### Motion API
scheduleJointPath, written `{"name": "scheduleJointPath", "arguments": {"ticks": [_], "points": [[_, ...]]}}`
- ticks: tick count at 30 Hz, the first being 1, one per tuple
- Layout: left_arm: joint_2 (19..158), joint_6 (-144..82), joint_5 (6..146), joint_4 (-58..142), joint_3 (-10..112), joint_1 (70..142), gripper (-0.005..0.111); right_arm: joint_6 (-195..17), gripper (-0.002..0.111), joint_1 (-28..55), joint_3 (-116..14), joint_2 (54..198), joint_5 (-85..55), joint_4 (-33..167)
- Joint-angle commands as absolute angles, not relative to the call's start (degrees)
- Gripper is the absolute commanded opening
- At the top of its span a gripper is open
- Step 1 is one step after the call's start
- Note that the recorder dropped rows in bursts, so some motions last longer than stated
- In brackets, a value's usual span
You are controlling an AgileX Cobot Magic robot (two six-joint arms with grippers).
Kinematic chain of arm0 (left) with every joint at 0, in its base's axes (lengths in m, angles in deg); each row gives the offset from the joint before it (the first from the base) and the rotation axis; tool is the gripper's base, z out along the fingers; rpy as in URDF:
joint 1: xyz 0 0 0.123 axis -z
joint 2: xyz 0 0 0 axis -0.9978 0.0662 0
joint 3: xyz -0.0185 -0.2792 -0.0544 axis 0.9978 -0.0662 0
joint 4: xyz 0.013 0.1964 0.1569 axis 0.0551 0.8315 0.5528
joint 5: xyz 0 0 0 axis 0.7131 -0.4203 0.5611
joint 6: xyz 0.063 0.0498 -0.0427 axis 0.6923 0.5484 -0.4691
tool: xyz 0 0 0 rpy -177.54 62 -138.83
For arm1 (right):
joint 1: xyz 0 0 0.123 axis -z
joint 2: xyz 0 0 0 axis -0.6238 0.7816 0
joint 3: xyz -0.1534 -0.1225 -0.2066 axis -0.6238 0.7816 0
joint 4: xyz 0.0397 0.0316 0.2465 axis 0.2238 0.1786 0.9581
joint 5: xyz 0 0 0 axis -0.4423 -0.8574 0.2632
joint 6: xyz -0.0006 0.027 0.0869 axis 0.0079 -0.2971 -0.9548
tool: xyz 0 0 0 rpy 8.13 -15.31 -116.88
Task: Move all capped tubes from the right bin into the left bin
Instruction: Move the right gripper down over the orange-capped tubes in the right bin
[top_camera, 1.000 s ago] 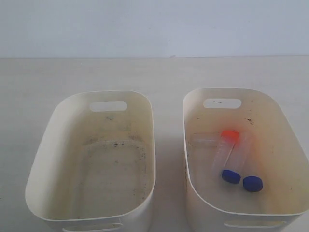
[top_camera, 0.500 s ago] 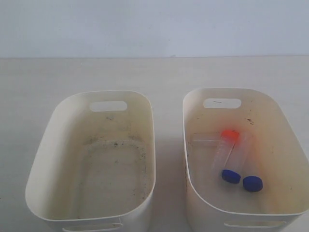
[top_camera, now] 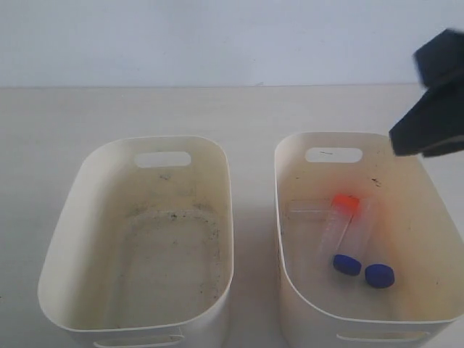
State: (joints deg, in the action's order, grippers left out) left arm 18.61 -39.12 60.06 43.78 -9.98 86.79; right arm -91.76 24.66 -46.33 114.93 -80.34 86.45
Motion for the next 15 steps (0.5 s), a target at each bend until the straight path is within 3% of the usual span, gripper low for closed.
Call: {"name": "scheduleJointPath", "arguments": {"ticks": [1, 6, 12, 15], "points": [[18.8, -39.6, 60.4, 43.4, -9.8, 86.8, 0.004, -105.1, 0.032, 15.1, -44.7, 121.3, -76.4, 73.4], [18.8, -39.6, 60.4, 43.4, -9.8, 86.8, 0.004, -119.9, 0.032, 9.3, -44.8, 130.0, -72.6, 63.7], [18.8, -39.6, 60.4, 43.4, -9.8, 86.8, 0.004, -124.2, 0.062, 9.3, -44.9, 139.3, -70.9, 63.3], [18.8, -39.6, 60.4, 43.4, -9.8, 86.8, 0.004, -126.1, 0.064, 9.3, -44.9, 142.4, -67.9, 63.3]]}}
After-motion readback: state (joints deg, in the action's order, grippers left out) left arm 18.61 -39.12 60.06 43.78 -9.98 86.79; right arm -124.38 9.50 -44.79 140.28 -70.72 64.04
